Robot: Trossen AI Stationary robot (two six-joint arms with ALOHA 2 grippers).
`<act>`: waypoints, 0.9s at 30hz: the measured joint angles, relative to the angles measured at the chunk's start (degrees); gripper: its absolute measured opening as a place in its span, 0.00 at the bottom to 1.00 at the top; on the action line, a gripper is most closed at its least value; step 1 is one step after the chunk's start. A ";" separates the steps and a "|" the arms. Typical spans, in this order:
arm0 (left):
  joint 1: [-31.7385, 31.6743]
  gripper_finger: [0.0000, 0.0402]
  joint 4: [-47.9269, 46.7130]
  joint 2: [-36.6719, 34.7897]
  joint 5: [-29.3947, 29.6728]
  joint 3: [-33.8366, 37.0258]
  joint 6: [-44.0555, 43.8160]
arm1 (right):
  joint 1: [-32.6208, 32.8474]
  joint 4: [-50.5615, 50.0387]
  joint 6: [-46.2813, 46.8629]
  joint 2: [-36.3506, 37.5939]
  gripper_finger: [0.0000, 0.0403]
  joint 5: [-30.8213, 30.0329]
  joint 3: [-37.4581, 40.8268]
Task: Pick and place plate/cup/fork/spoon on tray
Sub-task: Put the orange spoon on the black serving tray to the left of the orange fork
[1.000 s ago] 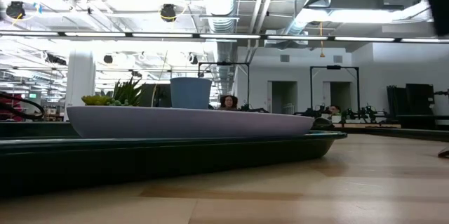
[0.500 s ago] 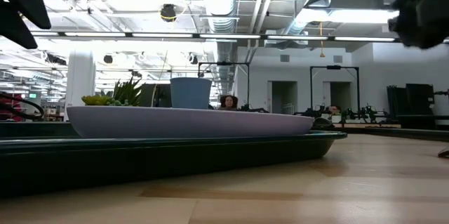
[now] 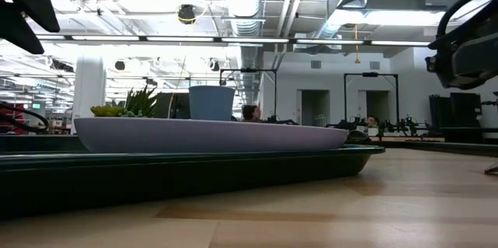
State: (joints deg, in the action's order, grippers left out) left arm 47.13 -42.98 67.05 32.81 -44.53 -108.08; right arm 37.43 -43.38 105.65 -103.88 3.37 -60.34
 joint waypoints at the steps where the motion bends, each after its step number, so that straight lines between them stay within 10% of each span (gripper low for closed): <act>1: 0.00 0.35 -0.07 0.00 0.35 0.00 -0.01 | -0.15 0.10 -0.04 -0.01 0.18 0.08 0.02; 4: -0.21 0.35 -0.08 0.00 1.38 0.00 -0.06 | -0.73 -0.04 -1.35 -0.04 0.04 1.21 -0.21; 16: -4.96 0.35 1.94 -5.14 7.67 0.02 9.29 | 1.66 -3.82 -1.26 18.35 0.01 -9.76 -0.55; 22: -9.61 0.35 18.52 -13.22 17.31 0.04 41.95 | 0.35 13.45 -18.12 30.86 0.01 -22.69 -0.64; 27: -19.53 0.35 40.44 -16.22 1.96 0.04 73.08 | -6.89 33.91 -38.84 33.37 0.00 -16.84 -0.72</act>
State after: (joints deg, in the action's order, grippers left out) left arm 27.61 -2.55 50.83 34.77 -44.49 -35.00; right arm 30.54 -9.47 66.81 -70.50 -13.47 -61.06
